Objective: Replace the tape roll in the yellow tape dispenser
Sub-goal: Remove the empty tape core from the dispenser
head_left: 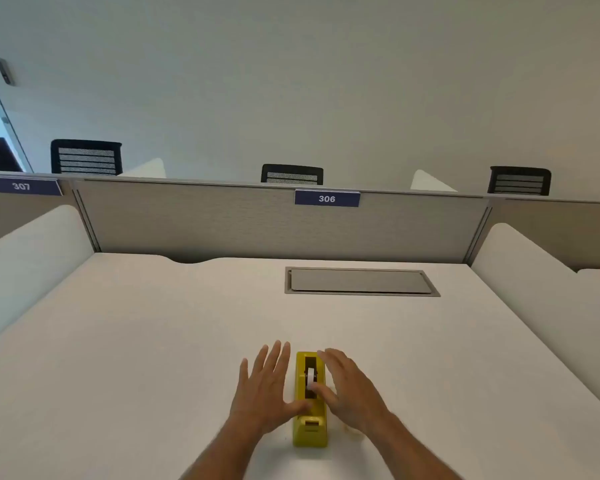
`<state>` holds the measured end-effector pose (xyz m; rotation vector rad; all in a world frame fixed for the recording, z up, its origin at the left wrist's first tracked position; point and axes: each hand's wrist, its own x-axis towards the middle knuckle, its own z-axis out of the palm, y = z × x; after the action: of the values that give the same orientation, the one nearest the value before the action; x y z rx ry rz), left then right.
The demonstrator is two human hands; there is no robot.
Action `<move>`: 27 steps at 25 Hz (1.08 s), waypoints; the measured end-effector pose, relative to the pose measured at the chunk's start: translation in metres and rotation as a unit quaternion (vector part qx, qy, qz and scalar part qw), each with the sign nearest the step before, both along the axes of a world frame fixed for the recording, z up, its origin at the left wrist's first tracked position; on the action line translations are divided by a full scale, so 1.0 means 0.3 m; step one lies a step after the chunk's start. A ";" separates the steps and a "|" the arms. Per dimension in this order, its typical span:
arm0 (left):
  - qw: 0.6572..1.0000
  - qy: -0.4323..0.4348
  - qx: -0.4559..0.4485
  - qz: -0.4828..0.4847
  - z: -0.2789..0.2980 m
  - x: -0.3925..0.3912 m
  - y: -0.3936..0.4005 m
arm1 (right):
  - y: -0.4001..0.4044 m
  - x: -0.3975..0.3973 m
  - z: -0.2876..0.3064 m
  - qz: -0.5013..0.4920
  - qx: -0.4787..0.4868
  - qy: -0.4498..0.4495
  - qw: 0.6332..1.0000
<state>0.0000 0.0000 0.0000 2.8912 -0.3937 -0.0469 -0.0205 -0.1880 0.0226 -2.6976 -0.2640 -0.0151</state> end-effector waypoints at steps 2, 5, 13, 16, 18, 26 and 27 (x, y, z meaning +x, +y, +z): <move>0.996 0.088 -0.020 0.011 0.006 -0.017 -0.013 | 0.004 0.009 -0.001 0.010 0.016 -0.007 1.000; 0.993 0.105 -0.050 0.023 -0.005 -0.020 -0.024 | 0.010 0.026 -0.005 0.023 0.013 -0.006 1.000; 0.989 0.136 -0.060 -0.006 0.011 0.000 -0.031 | 0.013 0.055 -0.022 0.033 -0.011 -0.001 0.999; 0.988 0.136 -0.070 -0.008 0.018 0.006 -0.033 | 0.022 0.057 -0.027 0.019 0.004 -0.005 1.000; 0.988 0.131 -0.075 -0.009 0.025 0.010 -0.035 | 0.028 0.061 -0.025 0.010 0.017 -0.009 1.000; 0.987 0.127 -0.100 -0.010 0.059 0.004 -0.040 | 0.039 0.078 -0.018 -0.017 0.067 -0.009 0.998; 0.986 0.127 -0.105 -0.008 0.061 0.004 -0.039 | 0.039 0.078 -0.019 -0.016 0.073 -0.009 0.997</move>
<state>0.0011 -0.0118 0.0184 2.6314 -0.3525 -0.3509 0.0030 -0.1764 0.0168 -2.5568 -0.2154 -0.0665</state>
